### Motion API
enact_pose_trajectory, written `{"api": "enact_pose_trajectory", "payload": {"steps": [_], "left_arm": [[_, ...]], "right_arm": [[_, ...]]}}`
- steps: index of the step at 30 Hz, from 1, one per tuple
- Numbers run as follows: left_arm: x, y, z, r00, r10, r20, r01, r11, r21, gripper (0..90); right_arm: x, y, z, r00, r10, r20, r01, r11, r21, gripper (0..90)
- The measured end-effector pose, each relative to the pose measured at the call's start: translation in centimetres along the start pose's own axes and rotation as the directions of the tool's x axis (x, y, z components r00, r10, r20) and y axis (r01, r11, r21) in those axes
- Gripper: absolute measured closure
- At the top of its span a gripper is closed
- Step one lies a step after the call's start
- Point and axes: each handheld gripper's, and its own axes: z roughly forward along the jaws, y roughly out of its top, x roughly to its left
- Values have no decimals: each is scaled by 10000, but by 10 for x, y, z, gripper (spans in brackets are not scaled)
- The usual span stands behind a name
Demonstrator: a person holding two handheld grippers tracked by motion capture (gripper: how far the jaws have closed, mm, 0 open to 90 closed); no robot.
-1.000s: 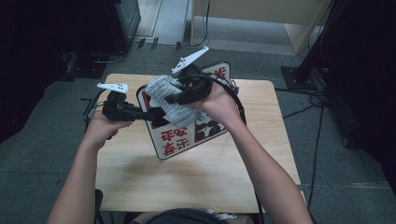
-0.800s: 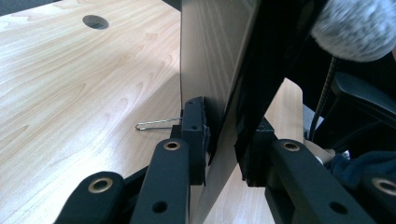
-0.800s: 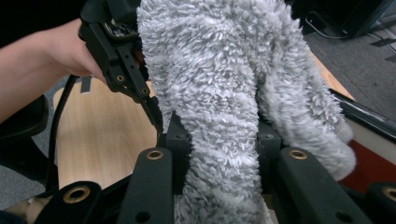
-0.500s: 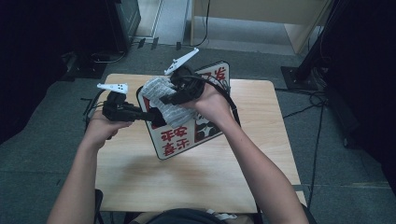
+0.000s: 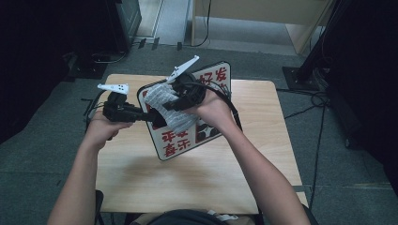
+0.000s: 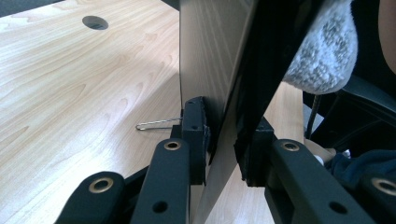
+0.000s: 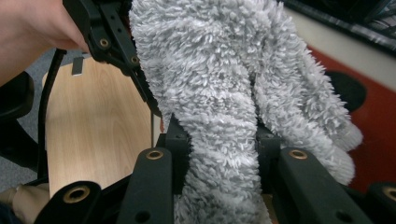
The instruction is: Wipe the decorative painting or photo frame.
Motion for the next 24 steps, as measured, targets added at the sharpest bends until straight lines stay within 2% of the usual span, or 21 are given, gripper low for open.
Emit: {"api": "enact_pose_trajectory", "payload": {"steps": [16, 24], "left_arm": [[0, 0, 0, 10000, -15, 14, 15, 10000, -19, 759], [0, 0, 0, 10000, 0, 23, 0, 10000, -12, 759]], "right_arm": [[1, -20, 14, 9998, -67, -181, 69, 9999, 105, 681], [0, -33, 21, 9993, 73, -364, -70, 9999, 76, 681]]}}
